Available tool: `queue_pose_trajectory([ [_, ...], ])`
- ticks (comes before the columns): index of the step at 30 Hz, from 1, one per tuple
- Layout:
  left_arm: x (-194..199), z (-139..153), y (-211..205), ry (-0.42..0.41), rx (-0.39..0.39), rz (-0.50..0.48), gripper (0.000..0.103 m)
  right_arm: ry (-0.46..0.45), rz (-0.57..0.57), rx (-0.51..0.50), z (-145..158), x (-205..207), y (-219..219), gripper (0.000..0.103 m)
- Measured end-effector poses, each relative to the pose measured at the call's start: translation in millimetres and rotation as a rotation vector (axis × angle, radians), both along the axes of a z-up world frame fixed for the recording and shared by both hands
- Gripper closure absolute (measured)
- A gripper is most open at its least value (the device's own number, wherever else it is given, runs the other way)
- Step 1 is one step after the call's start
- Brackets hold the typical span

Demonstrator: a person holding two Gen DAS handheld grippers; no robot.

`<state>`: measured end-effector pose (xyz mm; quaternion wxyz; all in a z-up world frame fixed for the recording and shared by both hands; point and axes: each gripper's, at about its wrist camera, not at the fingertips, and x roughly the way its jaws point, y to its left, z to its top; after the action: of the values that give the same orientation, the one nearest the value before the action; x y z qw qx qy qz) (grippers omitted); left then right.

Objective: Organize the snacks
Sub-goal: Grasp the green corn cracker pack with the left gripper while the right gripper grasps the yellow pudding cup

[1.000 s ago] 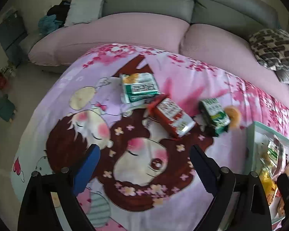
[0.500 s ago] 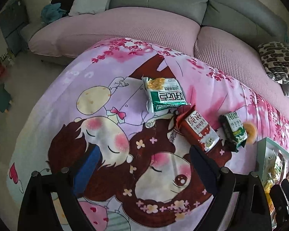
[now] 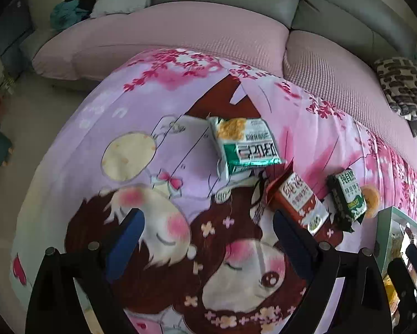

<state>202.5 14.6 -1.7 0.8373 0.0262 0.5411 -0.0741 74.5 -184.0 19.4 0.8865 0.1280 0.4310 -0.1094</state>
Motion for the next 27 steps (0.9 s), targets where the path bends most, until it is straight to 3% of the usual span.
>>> queue_pose_trajectory([
  [6,31,-2,-20,-0.011,0.094,-0.170,0.009,0.081,0.021,-0.034,-7,30,-15,0.027],
  [11,54,-7,-39,-0.042,0.240,-0.325,0.009,0.151,0.042,0.006,-19,56,-32,0.041],
  [15,70,-13,-46,-0.034,0.219,-0.392,0.009,0.197,0.066,-0.016,-29,72,-37,0.049],
  [19,76,-16,-55,-0.040,0.213,-0.456,0.009,0.257,0.103,-0.025,-42,89,-40,0.050],
  [27,72,-21,-66,-0.029,0.183,-0.549,0.011,0.279,0.157,-0.021,-47,110,-47,0.051],
])
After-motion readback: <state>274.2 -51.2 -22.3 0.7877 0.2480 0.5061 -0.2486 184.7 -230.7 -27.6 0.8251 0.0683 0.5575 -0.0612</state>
